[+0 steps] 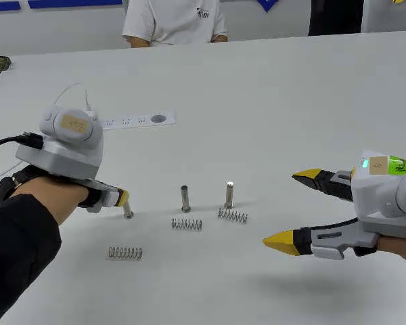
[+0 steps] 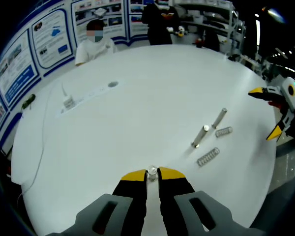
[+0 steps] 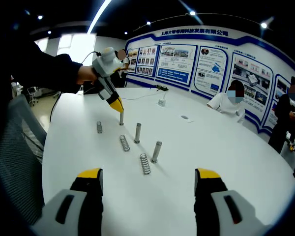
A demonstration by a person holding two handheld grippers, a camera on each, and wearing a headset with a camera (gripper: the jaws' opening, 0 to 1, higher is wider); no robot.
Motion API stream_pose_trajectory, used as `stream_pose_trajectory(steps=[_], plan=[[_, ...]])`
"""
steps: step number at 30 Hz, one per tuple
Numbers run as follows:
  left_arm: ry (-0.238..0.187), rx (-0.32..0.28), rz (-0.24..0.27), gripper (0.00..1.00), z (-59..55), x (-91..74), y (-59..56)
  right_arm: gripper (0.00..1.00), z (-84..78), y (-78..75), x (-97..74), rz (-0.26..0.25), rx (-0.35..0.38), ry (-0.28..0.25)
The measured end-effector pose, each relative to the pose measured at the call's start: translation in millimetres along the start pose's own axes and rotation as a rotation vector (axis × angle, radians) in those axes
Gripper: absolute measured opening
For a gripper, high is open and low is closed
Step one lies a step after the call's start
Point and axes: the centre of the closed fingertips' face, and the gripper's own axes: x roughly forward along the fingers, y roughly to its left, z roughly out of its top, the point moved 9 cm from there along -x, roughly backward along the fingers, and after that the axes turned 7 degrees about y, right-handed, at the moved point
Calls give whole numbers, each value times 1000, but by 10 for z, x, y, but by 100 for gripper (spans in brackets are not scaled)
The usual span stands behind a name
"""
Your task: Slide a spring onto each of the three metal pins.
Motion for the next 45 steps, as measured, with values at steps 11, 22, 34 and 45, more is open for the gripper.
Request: stream_pose_trajectory(steps=[11, 22, 34, 45], plan=[[-20, 35, 1, 10, -14, -8, -13, 77, -1, 13, 16, 7, -3, 3], [-84, 21, 1, 22, -27, -89, -8, 77, 6, 28, 17, 9, -7, 3], [-162, -7, -21, 25, -175, -220, 45, 77, 3, 44, 31, 14, -9, 8], [-152, 17, -60, 26, -361, -290, 39, 77, 13, 66, 41, 17, -15, 13]])
